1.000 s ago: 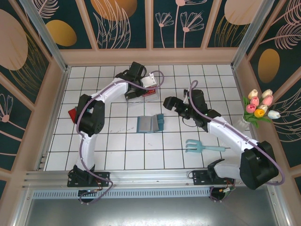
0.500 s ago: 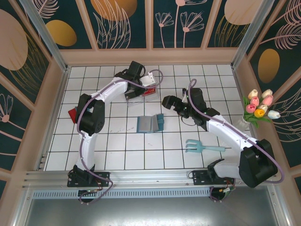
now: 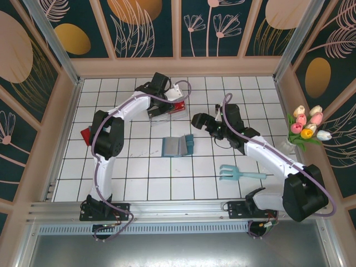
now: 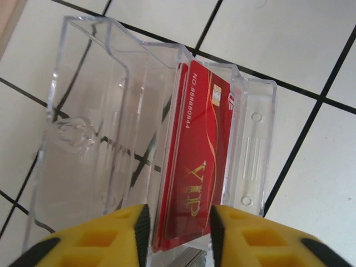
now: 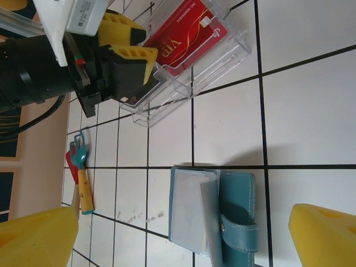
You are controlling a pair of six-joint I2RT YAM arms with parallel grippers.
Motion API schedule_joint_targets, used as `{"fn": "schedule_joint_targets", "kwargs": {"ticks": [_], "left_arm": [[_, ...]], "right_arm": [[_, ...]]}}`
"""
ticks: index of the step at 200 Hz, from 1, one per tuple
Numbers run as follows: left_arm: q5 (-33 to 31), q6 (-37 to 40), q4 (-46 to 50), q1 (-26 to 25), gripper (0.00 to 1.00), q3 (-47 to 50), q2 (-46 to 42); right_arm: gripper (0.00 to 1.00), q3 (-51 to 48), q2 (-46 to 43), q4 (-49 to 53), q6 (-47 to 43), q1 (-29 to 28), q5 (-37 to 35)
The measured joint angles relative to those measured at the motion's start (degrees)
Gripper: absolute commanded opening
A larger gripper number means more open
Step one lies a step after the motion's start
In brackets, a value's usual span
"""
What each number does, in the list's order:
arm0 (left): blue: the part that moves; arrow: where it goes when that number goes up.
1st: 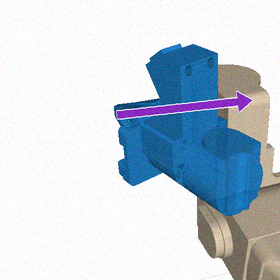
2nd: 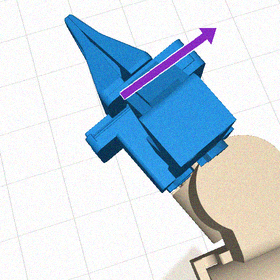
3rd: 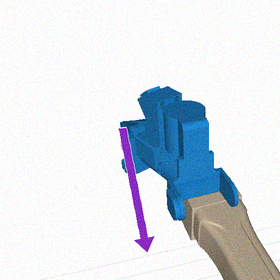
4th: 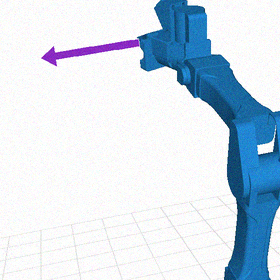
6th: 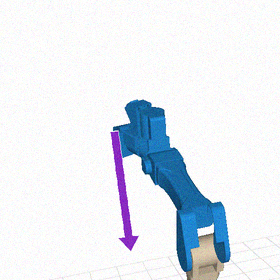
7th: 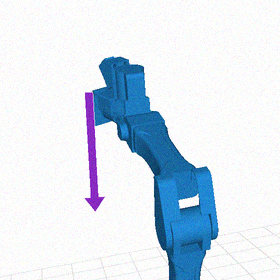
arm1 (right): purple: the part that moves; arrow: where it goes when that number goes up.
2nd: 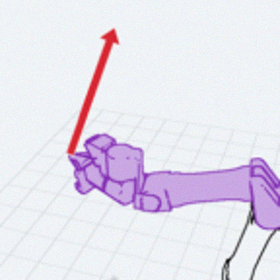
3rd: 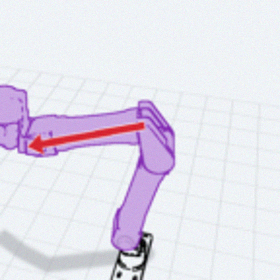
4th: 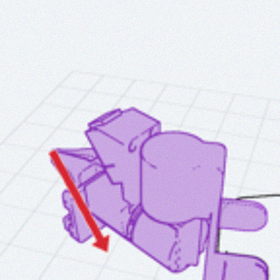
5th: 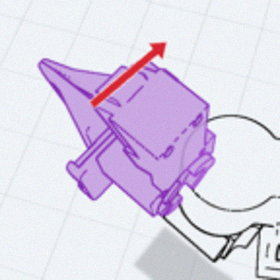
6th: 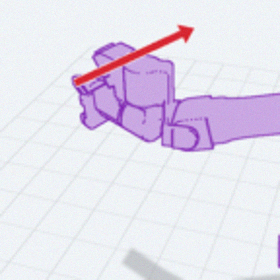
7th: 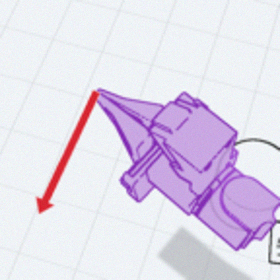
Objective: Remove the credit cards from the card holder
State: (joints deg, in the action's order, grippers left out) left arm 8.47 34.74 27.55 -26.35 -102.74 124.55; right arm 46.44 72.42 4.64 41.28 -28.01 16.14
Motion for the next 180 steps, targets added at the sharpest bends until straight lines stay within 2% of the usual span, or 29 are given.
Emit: {"fn": "schedule_joint_targets", "kwargs": {"ticks": [33, 70, 83, 115, 138, 180], "left_arm": [[-2.5, -10.3, -7.0, 0.0, 0.74, 11.3, -10.4], [-5.7, -23.7, -17.0, 0.0, 0.89, 26.2, -26.4], [-7.4, -28.2, -20.2, 0.0, 0.98, 30.2, -30.2], [-12.0, -44.8, -25.0, 0.2, 0.98, 40.7, -37.6], [-11.1, -55.7, -26.6, 0.6, 0.99, 45.1, -38.9], [-8.0, -71.3, -28.7, 0.6, 0.98, 52.7, -38.8]], "right_arm": [[0.83, 2.5, 0.2, 3.2, 1.0, -2.9, -3.1], [0.72, 8.6, 3.9, 6.6, 1.3, -8.7, -8.4], [0.66, 9.7, 5.4, 7.6, 1.5, -10.6, -9.8], [0.58, 11.4, 11.0, 9.0, 3.0, -15.2, -11.9], [0.53, 12.0, 15.3, 9.2, 4.0, -17.6, -12.2], [0.52, 13.5, 21.8, 9.3, 6.1, -19.8, -12.3]]}}
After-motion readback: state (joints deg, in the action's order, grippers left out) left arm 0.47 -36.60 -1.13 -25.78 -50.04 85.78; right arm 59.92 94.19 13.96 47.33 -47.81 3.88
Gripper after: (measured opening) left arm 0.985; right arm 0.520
